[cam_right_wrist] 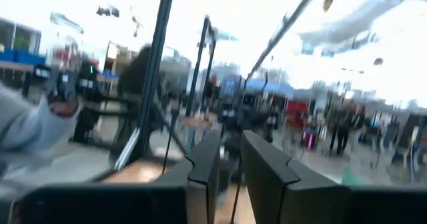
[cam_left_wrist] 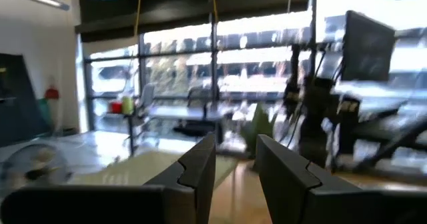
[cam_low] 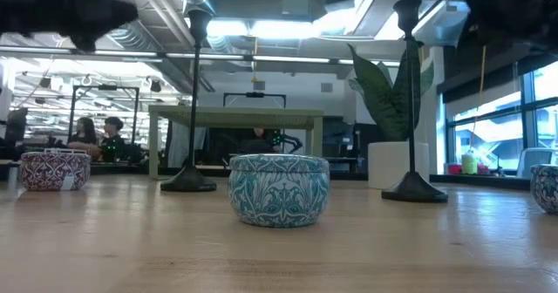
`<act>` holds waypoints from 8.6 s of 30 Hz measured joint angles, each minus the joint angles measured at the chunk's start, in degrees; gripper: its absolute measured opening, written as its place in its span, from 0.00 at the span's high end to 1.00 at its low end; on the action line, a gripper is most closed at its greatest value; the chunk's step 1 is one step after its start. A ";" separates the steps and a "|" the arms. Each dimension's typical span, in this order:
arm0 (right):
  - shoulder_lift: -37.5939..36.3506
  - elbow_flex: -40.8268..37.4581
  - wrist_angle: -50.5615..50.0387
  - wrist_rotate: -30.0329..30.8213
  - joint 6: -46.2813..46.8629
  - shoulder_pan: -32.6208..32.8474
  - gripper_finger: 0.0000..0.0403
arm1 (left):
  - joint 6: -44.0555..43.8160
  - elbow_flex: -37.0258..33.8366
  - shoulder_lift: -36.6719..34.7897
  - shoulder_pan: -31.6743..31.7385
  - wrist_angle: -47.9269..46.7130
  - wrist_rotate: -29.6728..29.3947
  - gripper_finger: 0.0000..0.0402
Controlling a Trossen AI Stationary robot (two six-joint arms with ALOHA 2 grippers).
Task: Pick & Place candle stick holders
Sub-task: Put the black candle holder on the shelf
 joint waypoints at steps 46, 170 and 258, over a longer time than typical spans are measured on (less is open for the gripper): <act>5.59 6.05 15.74 13.68 -2.68 -0.02 0.71 | -1.78 3.93 0.19 0.06 2.14 2.03 0.60; 38.53 23.19 -1.23 -1.00 1.90 0.06 0.49 | -24.49 16.00 57.11 17.14 6.20 24.26 0.68; 38.51 23.19 4.19 18.52 5.55 0.01 0.49 | -16.07 39.41 63.48 69.96 2.51 31.08 0.88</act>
